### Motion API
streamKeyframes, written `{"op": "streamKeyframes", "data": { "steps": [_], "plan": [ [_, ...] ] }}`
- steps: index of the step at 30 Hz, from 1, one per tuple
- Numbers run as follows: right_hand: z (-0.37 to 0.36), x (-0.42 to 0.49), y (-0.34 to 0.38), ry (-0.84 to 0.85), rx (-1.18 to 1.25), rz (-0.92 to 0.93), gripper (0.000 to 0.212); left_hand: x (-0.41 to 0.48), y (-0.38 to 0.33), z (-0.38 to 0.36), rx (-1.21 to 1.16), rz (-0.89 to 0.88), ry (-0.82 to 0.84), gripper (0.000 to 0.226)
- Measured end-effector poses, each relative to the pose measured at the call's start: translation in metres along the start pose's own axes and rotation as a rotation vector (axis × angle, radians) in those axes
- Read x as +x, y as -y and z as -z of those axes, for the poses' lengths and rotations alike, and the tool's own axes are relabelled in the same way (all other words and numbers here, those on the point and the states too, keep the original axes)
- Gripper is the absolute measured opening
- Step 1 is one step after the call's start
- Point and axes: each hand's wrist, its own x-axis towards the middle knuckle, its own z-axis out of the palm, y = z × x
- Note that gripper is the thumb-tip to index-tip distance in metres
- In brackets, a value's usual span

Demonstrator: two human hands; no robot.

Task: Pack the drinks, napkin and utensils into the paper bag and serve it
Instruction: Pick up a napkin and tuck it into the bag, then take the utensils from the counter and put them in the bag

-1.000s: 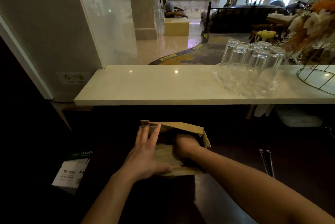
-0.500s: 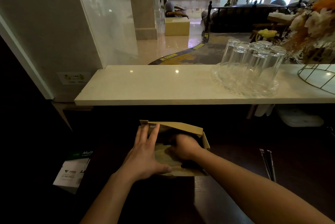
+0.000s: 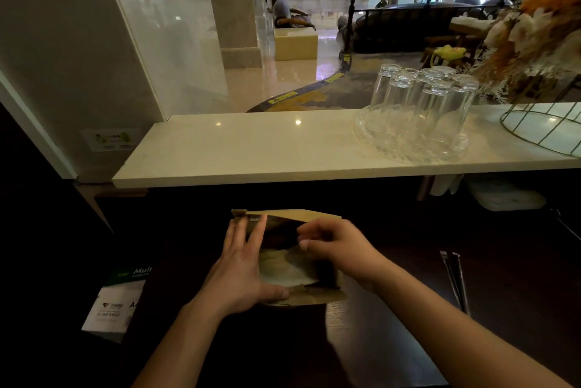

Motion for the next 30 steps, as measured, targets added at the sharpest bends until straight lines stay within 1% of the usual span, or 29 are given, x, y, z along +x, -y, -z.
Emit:
{"op": "streamKeyframes", "data": {
  "steps": [2, 3, 6, 8, 10, 14, 15, 17, 19, 21, 24, 26, 28, 30],
  "plan": [
    [0.016, -0.012, 0.003, -0.050, 0.166, 0.020, 0.023, -0.001, -0.001, 0.001, -0.010, 0.002, -0.001, 0.138],
    [0.026, -0.018, 0.002, -0.075, 0.209, 0.030, 0.022, -0.002, -0.002, 0.001, -0.019, 0.002, 0.002, 0.138],
    [0.060, -0.033, -0.014, -0.189, 0.206, 0.024, 0.018, -0.005, -0.003, 0.004, -0.034, 0.011, 0.012, 0.138],
    [0.084, -0.039, -0.039, -0.309, 0.099, -0.038, 0.017, -0.006, -0.005, 0.004, -0.026, 0.016, 0.017, 0.138],
    [0.108, -0.044, -0.073, -0.429, -0.094, -0.138, 0.016, -0.005, -0.006, 0.004, -0.013, 0.022, 0.018, 0.139],
    [0.149, -0.065, -0.144, -0.560, -0.444, -0.408, 0.018, -0.004, -0.006, 0.005, 0.001, 0.024, 0.014, 0.140],
    [0.158, -0.072, -0.159, -0.566, -0.545, -0.474, 0.020, -0.004, -0.006, 0.004, 0.006, 0.021, 0.012, 0.140],
    [0.171, -0.086, -0.179, -0.566, -0.659, -0.605, 0.018, -0.002, -0.006, 0.005, 0.012, 0.016, 0.010, 0.141],
    [0.179, -0.096, -0.192, -0.560, -0.695, -0.720, 0.016, -0.001, -0.008, 0.005, 0.005, 0.010, 0.014, 0.141],
    [0.182, -0.101, -0.201, -0.534, -0.692, -0.803, 0.023, -0.001, -0.010, 0.004, 0.007, 0.006, 0.019, 0.141],
    [0.182, -0.098, -0.215, -0.466, -0.697, -0.831, 0.038, -0.001, -0.014, 0.004, 0.018, 0.005, 0.017, 0.142],
    [0.181, -0.093, -0.224, -0.453, -0.684, -0.838, 0.041, -0.001, -0.014, 0.005, 0.019, 0.011, 0.017, 0.142],
    [0.177, -0.089, -0.229, -0.461, -0.689, -0.839, 0.039, -0.002, -0.014, 0.005, 0.021, 0.018, 0.023, 0.142],
    [0.175, -0.084, -0.232, -0.491, -0.716, -0.838, 0.025, -0.002, -0.015, 0.005, 0.017, 0.018, 0.030, 0.142]
  ]
}}
